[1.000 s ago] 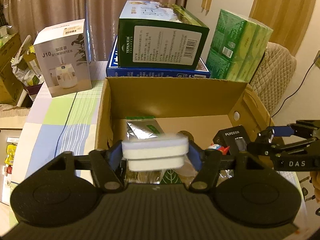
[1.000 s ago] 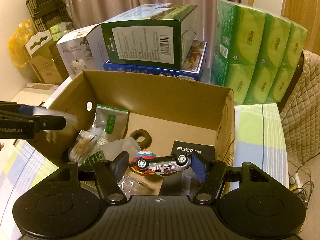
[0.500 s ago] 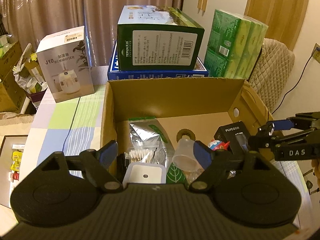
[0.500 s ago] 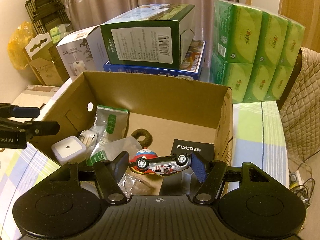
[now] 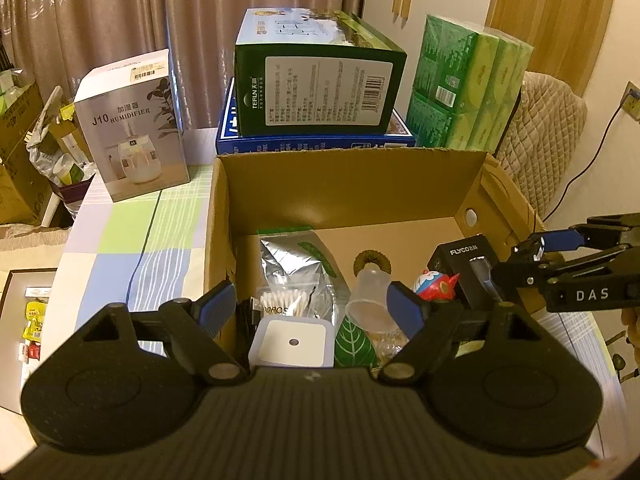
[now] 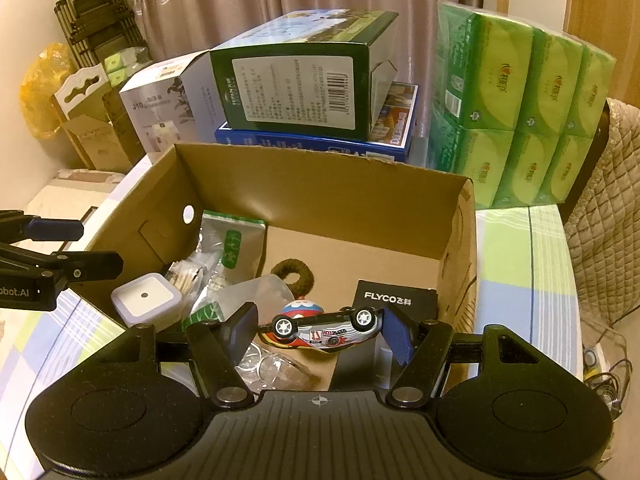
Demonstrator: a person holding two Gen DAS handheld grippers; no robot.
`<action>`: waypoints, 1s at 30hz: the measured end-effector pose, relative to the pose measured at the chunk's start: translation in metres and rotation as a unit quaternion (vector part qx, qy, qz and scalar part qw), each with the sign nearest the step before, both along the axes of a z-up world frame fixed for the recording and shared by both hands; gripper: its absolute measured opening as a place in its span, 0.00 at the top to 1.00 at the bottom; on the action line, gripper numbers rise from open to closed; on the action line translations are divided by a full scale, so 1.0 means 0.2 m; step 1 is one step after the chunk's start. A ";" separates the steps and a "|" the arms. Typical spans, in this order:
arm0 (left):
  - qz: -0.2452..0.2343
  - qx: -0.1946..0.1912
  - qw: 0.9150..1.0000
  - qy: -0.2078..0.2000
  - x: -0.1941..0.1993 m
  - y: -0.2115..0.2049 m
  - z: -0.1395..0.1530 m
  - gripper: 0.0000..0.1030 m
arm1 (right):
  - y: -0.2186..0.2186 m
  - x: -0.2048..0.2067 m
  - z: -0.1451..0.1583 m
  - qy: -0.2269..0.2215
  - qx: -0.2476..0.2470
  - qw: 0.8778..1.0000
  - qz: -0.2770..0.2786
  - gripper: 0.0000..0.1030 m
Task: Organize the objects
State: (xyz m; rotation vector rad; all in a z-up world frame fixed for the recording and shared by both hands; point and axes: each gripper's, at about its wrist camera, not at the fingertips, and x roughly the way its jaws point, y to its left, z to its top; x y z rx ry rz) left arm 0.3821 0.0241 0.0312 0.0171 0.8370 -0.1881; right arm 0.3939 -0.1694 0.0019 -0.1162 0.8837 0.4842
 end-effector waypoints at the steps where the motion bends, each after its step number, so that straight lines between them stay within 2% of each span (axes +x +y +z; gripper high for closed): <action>1: 0.000 0.000 1.000 -0.001 0.00 0.00 0.00 0.22 | 0.00 0.00 0.00 0.000 0.000 1.000 -0.001 0.38; 7: 0.001 -0.002 1.000 0.002 0.00 0.01 0.00 0.22 | -0.01 0.01 -0.01 -0.003 0.009 1.000 -0.008 0.38; 12: -0.003 -0.004 1.000 0.006 0.00 0.01 -0.01 0.22 | -0.05 0.02 0.01 -0.022 0.021 0.999 -0.022 0.32; 30: -0.008 0.004 1.000 0.001 -0.07 -0.01 0.03 0.22 | -0.07 -0.06 0.09 -0.020 0.013 1.000 -0.020 0.31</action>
